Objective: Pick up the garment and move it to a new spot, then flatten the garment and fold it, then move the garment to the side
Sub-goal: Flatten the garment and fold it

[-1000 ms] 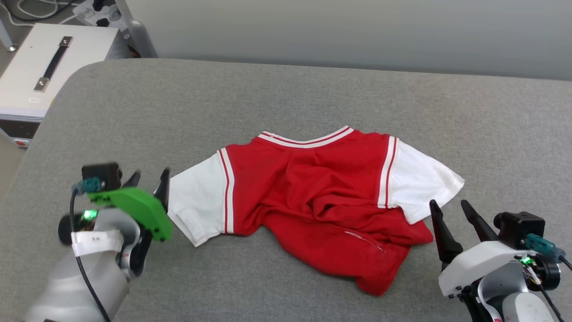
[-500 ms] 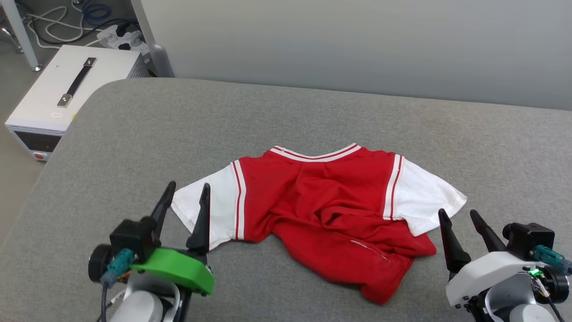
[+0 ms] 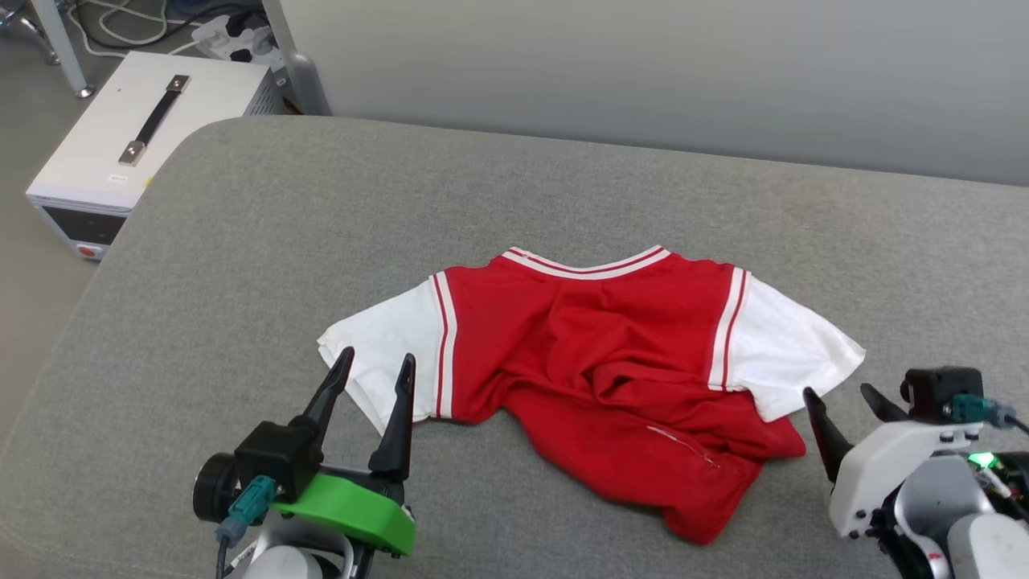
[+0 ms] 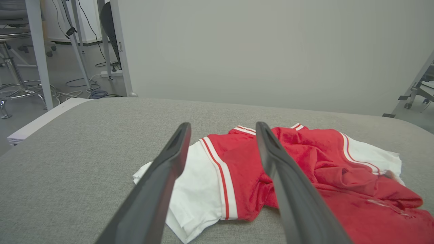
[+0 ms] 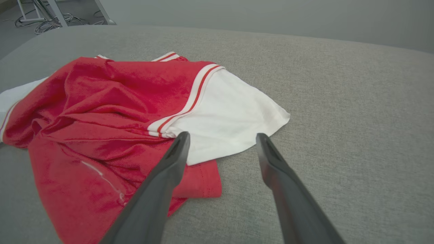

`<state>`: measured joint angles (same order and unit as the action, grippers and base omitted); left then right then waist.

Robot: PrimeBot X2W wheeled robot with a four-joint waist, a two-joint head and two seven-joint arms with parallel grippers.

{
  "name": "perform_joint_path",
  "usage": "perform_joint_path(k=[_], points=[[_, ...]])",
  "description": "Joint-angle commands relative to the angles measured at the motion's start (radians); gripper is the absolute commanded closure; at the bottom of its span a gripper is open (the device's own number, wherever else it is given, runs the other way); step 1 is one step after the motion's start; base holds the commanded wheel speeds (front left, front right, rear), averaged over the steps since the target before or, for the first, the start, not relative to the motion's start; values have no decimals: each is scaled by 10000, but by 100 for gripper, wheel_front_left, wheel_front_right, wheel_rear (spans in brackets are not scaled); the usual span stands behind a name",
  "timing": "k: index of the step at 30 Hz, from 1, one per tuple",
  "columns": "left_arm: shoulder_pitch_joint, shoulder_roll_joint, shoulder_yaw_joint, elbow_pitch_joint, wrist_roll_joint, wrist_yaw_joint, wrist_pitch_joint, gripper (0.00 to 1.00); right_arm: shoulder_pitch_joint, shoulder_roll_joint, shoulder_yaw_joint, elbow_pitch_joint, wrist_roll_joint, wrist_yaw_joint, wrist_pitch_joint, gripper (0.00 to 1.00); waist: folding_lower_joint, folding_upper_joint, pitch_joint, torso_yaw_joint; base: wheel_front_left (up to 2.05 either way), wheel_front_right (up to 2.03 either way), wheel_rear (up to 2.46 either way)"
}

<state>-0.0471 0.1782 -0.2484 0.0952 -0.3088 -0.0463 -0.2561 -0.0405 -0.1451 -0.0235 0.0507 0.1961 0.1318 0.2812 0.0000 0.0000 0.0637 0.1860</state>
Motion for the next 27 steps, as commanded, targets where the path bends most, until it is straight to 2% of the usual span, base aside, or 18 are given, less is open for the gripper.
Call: perform_joint_path(k=[1, 7, 11, 16, 20, 25, 26, 27], points=[[-232, -138, 107, 48, 169, -116, -56, 0, -454, -216, 3, 78, -44, -11, 622, 0, 0, 0, 349, 262, 0, 0, 0], [-438, -522, 349, 172, 488, -415, -56, 0, -1859, -932, -194, 909, 211, -11, 3716, 0, 0, 0, 840, 672, 0, 0, 0], [-586, -715, 449, 245, 622, -569, -56, 0, -2681, -1239, -400, 1616, 270, -11, 4767, 0, 0, 0, 1111, 980, 0, 0, 0], [-753, -899, 576, 243, 742, -688, -57, 0, -3437, -1468, -776, 2664, -71, -11, 5144, 0, 0, 0, 1422, 1313, 0, 0, 0], [-884, -1000, 635, 211, 806, -749, -57, 0, -3765, -1566, -1002, 3414, -493, -11, 5006, 0, 0, 0, 1630, 1538, 0, 0, 0], [-908, -1109, 751, 199, 884, -804, -57, 0, -3728, -1287, -968, 4387, -736, -11, 4645, 0, 0, 0, 1749, 1665, 0, 0, 0], [-894, -1119, 770, 213, 903, -810, -57, 0, -3680, -1248, -920, 4493, -715, -11, 4617, 14, 0, 0, 1737, 1645, 0, 0, 0], [-881, -1125, 784, 229, 921, -813, -57, 0, -3647, -1232, -885, 4569, -693, -11, 4577, 53, 0, 0, 1718, 1622, 0, 0, 0]])
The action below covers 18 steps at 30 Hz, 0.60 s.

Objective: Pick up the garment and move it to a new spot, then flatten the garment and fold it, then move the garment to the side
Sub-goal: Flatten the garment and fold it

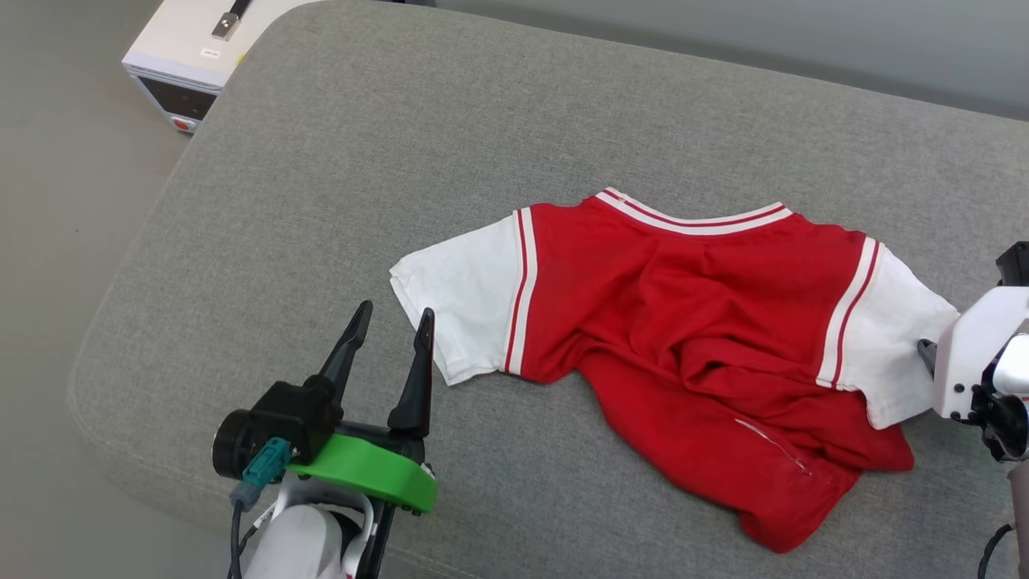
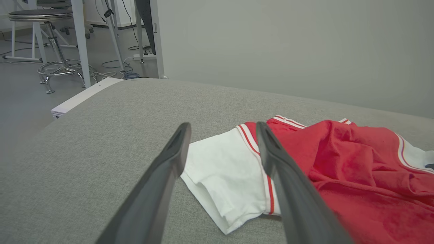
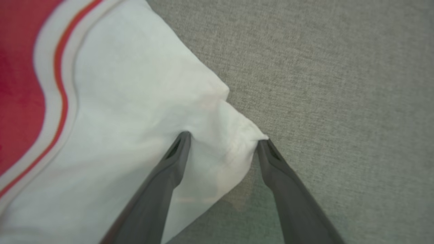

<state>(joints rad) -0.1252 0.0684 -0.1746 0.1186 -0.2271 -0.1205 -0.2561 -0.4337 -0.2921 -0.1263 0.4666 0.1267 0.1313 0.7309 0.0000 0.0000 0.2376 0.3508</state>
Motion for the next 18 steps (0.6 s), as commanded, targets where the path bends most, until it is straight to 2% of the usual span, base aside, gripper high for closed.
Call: perform_joint_path(k=[1, 8, 18], points=[[-82, -32, 63, 19, 125, -75, -57, 0, 319, 244, 196, 492, 33, -6, 21, 100, 0, 0, -48, -65, 0, 0, 0], [-36, -2, 163, 202, 228, -92, -57, 0, 409, 22, 138, 650, 146, -6, -615, 100, 0, 0, -412, -429, 0, 0, 0], [120, 90, 156, 331, 185, -99, -57, 0, 850, -791, -477, 453, 81, -6, -884, 100, 0, 0, -726, -990, 0, 0, 0]])
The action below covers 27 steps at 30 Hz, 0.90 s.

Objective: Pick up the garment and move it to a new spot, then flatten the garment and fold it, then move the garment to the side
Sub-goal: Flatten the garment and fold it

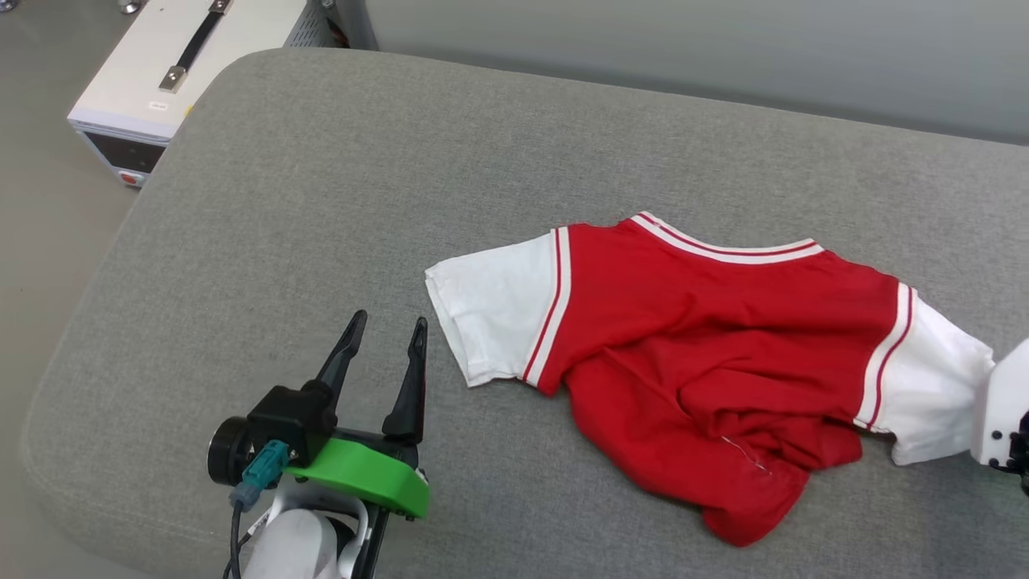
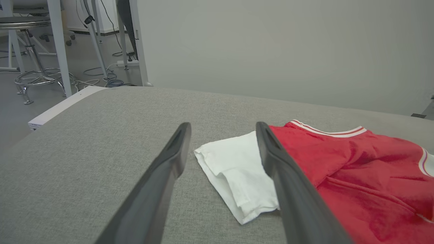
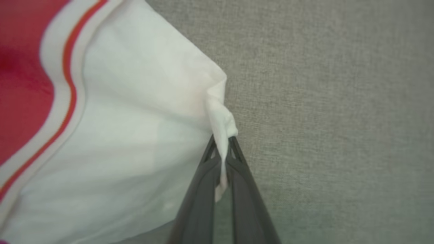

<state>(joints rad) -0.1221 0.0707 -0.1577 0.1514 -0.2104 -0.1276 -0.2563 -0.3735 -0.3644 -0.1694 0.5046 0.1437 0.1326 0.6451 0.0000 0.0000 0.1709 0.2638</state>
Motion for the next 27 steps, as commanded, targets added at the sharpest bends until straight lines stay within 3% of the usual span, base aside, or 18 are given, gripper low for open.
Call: perform_joint_path(k=[1, 5, 6, 7, 8, 11, 12, 16, 27], points=[[81, 78, -25, 5, -1, -28, -55, 0, 289, -115, -116, 52, -127, -19, -58, 100, 0, 0, -38, -162, 0, 0, 0], [-9, 124, -29, 74, -87, -29, -55, 0, 392, 51, -301, 43, -256, -19, -80, 100, 0, 0, 98, -366, 0, 0, 0], [-30, 131, -41, 106, -101, -29, -55, 0, 381, 101, -358, 38, -294, -19, -161, 87, 0, 0, 109, -395, 0, 0, 0], [-52, 141, -62, 145, -115, -29, -55, 0, 366, 155, -403, 33, -326, -19, -265, 65, 0, 0, 115, -427, 0, 0, 0], [-82, 153, -85, 193, -133, -29, -55, 0, 341, 239, -446, 43, -315, -19, -389, 0, 0, 0, 106, -472, 0, 0, 0], [-163, 193, -90, 302, -173, -30, -55, 0, 240, 375, -520, -60, -238, -19, -1007, 0, 0, 0, -3, -624, 0, 0, 0], [-180, 233, -18, 348, -221, -30, -55, 0, 203, 567, -492, -454, -77, -19, -1871, 0, 0, 0, -192, -822, 0, 0, 0], [-114, 279, 81, 327, -298, -30, -55, 0, 441, 911, -230, -1399, 246, -19, -3169, 0, 0, 0, -484, -1160, 0, 0, 0], [328, 170, 480, -16, -508, -30, -55, 0, 2272, 2226, 326, -3967, 754, -19, -6343, 0, 0, 0, -694, -2074, 0, 0, 0]])
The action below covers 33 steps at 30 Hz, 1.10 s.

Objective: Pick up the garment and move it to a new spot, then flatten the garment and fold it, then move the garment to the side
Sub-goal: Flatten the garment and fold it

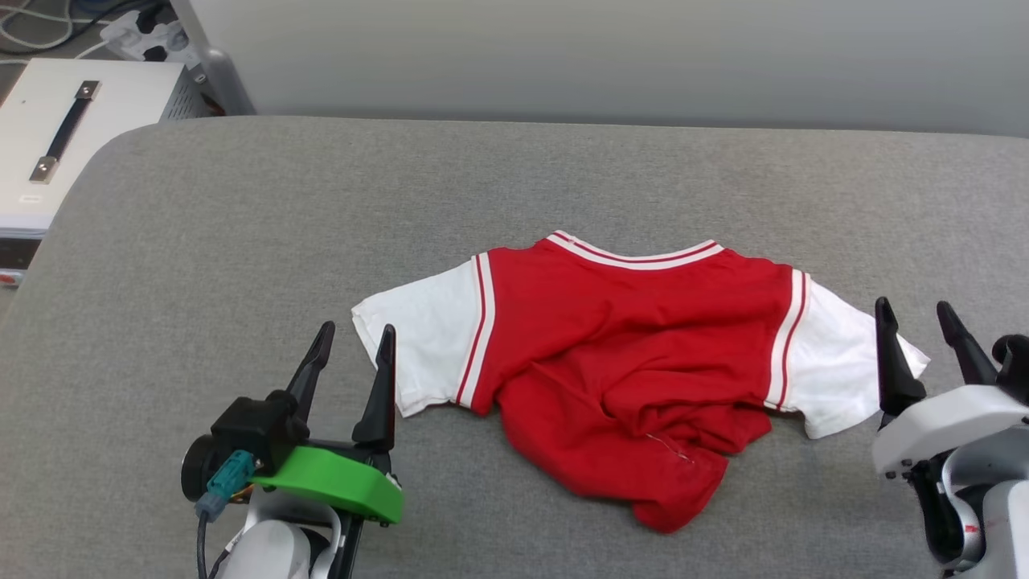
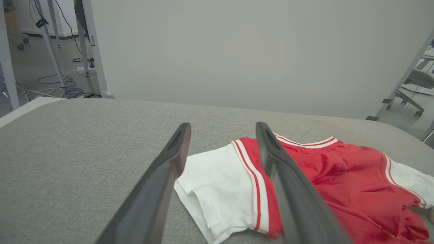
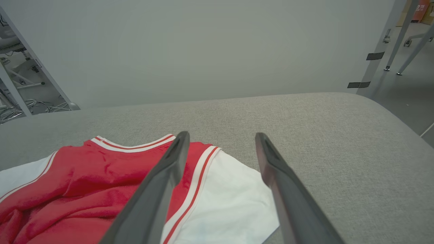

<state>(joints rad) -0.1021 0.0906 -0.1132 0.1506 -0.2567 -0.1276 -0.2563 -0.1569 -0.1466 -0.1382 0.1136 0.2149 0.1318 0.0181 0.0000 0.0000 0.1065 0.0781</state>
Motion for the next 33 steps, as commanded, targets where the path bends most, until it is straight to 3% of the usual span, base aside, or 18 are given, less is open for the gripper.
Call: perform_joint_path(k=[1, 7, 11, 14, 21, 24, 29, 33], points=[[156, -25, 42, -7, -42, -30, -55, 0, 239, 176, 11, -183, 88, -11, -242, 0, 0, 0, -40, -284, 0, 0, 0], [29, 299, -109, 145, -63, -30, -55, 0, 748, 614, 261, -666, 125, -11, -746, 0, 0, 0, 161, -653, 0, 0, 0], [-541, 891, -376, 303, -419, -30, 84, 0, 725, 739, 410, -1035, 136, -11, -652, 0, 0, 0, 417, -917, 0, 0, 0], [-1335, 1717, -835, 483, -909, -30, 1288, 0, 636, 793, 489, -1342, 100, -11, -530, 0, 0, 0, 693, -1097, 0, 0, 0], [-3654, 3816, -2164, 1000, -3021, -30, 6416, 0, 404, 872, 662, -1905, 2, -11, -329, 0, 0, 0, 1478, -1457, 0, 0, 0], [-4369, 4403, -2505, 1252, -4012, -30, 8233, 0, 300, 899, 773, -1989, 3, -11, -327, 0, 0, 0, 1792, -1597, 0, 0, 0], [-5131, 5226, -2950, 1764, -4506, -30, 9853, 0, 114, 935, 967, -1999, 25, -11, -422, 0, 0, 0, 2267, -1836, 0, 0, 0], [-5407, 5574, -3337, 2445, -4159, -30, 10012, 0, -22, 953, 1073, -1927, 59, -11, -534, 0, 0, 0, 2556, -2008, 0, 0, 0]])
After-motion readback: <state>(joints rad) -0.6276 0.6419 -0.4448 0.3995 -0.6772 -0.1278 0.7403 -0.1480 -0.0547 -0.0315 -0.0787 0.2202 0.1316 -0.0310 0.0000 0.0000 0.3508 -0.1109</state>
